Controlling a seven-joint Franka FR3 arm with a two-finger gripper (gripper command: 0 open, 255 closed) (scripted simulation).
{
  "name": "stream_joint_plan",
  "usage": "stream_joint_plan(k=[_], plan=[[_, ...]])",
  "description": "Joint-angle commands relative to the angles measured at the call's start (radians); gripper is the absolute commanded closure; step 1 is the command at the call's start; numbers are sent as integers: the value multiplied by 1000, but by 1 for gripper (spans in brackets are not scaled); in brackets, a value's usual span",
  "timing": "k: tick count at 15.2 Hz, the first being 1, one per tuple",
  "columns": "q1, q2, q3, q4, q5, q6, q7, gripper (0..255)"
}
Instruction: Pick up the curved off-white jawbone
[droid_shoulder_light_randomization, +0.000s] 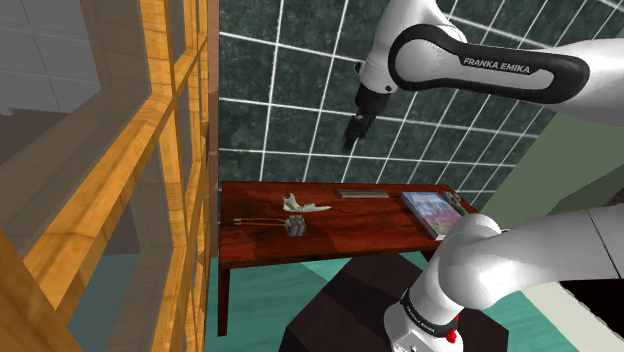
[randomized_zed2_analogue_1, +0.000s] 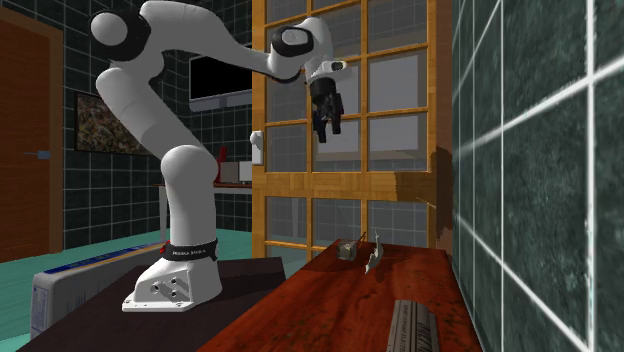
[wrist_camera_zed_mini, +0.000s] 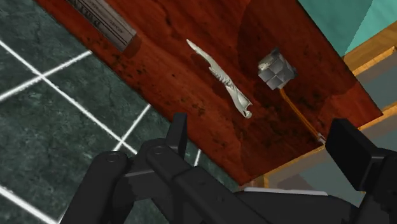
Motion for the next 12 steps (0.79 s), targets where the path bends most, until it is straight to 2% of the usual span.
stream_joint_plan(k=[1, 12], plan=[[14, 48, -27, -21, -10, 52, -63, 0], [77, 395, -149, -42, -36, 321, -399, 0]])
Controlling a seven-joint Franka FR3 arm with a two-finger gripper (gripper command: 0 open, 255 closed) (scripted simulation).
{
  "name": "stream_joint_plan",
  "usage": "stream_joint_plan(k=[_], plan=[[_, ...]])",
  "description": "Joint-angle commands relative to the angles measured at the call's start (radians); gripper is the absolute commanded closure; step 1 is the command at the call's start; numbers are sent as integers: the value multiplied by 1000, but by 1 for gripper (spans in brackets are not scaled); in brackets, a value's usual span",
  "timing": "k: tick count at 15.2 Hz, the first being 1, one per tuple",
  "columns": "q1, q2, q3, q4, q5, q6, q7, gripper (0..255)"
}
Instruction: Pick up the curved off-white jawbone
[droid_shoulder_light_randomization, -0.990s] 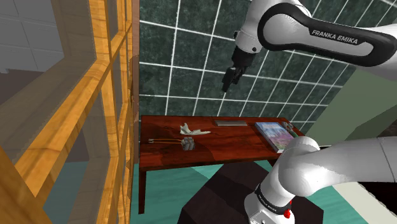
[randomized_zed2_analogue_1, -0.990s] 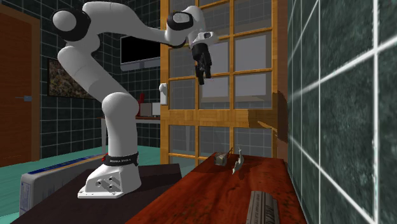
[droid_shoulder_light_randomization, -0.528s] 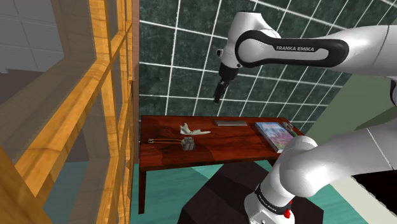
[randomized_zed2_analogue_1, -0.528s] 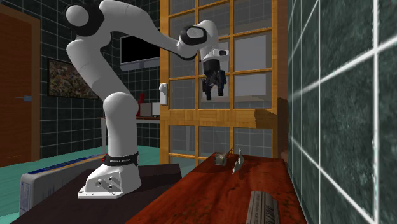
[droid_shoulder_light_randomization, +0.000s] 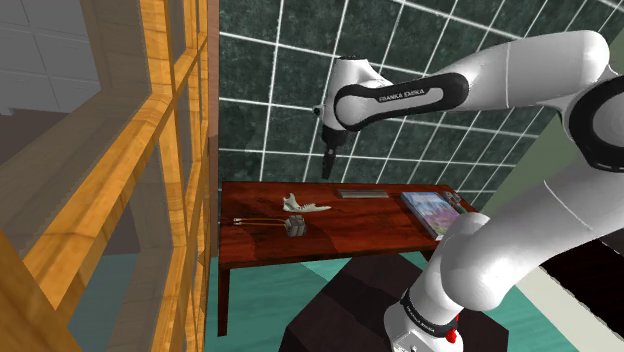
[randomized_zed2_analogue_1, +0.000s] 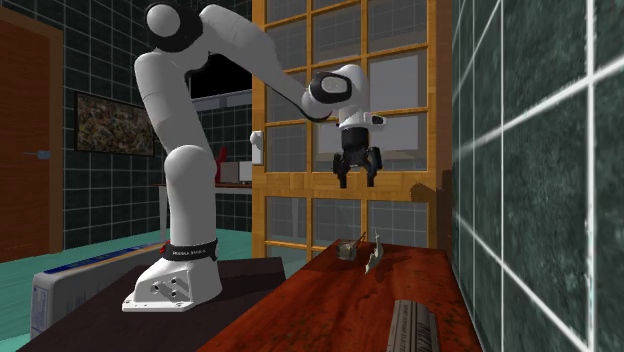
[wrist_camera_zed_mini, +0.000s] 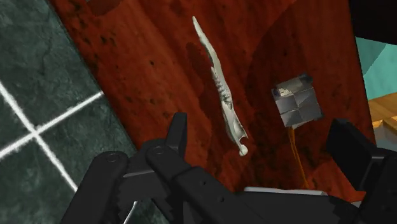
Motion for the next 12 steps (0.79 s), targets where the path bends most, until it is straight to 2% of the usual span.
stream_joint_plan(k=[1, 6, 12], plan=[[11, 67, -15, -3, 1, 51, -61, 0], [30, 257, -39, 32, 16, 158, -215, 0], [32, 464, -33, 92, 39, 254, -371, 0]])
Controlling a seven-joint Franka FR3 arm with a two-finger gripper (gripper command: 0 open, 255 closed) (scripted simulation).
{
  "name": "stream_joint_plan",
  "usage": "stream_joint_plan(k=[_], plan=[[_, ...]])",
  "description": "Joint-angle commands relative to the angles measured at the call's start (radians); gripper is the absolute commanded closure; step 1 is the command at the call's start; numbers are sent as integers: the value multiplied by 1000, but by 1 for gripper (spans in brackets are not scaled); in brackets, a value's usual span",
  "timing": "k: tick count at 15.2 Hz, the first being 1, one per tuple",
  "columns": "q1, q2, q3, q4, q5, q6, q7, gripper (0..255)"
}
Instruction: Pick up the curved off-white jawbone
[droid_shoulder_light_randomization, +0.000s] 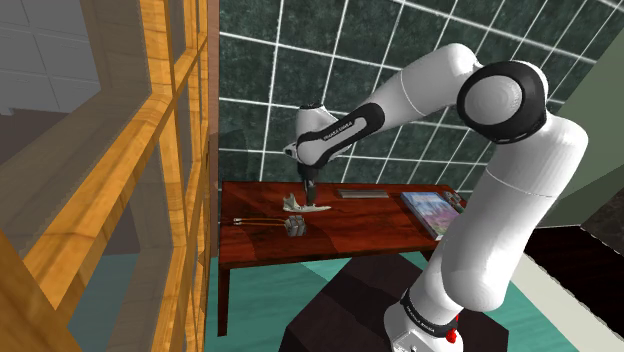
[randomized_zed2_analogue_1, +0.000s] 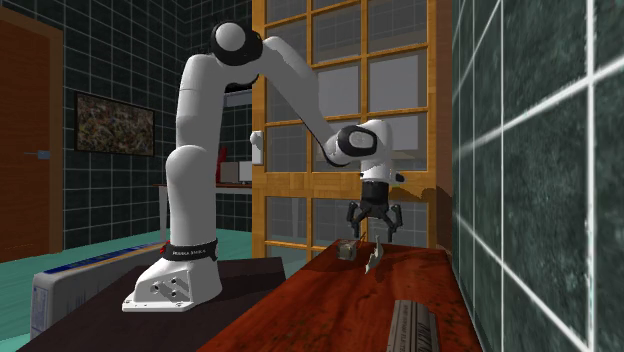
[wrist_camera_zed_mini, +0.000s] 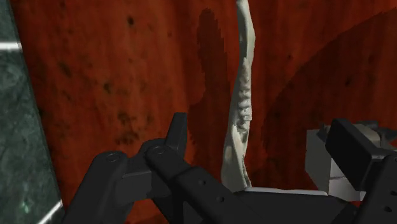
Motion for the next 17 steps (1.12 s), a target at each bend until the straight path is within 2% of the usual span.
stream_joint_plan(k=[1, 7, 9, 10, 17], plan=[[-1, 39, 3, 10, 5, 24, -21, 0], [-6, 112, 6, -2, 16, 108, -21, 0], [-6, 112, 6, -2, 16, 108, -21, 0], [-7, 113, 6, -2, 16, 109, -22, 255], [-6, 112, 6, -2, 16, 108, -22, 255]])
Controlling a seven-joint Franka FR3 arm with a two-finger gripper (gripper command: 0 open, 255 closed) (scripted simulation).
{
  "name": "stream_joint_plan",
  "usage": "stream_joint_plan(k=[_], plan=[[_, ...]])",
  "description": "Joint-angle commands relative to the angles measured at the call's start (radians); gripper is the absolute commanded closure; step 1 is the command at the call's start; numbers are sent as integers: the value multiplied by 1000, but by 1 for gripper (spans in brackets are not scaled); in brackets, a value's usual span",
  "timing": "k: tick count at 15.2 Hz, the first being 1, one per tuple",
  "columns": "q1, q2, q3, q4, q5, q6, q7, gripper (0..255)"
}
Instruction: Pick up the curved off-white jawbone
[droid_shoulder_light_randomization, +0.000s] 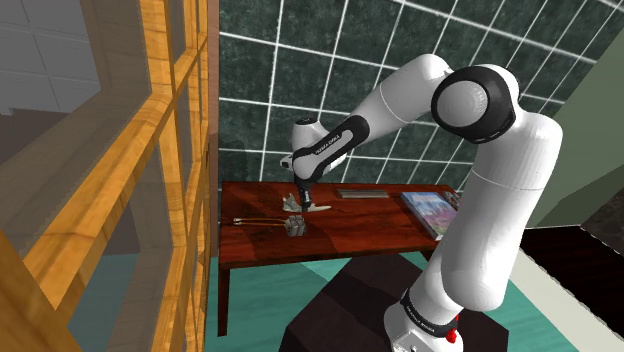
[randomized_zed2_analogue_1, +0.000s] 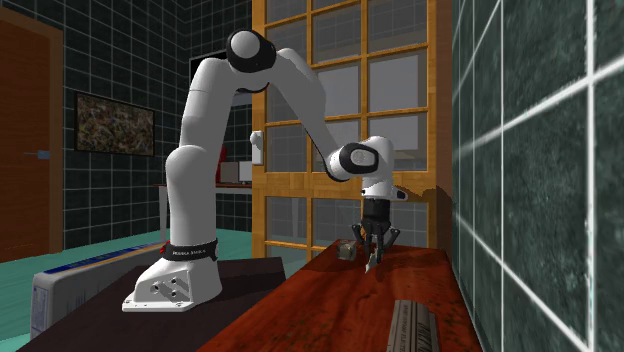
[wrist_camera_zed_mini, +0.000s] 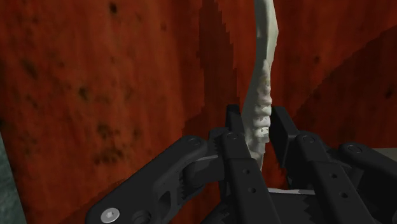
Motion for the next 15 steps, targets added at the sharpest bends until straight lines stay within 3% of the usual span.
stream_joint_plan(k=[1, 15], plan=[[0, 0, 0, 0, 0, 0, 0, 255], [8, -138, -4, 32, -19, -169, -1, 255]])
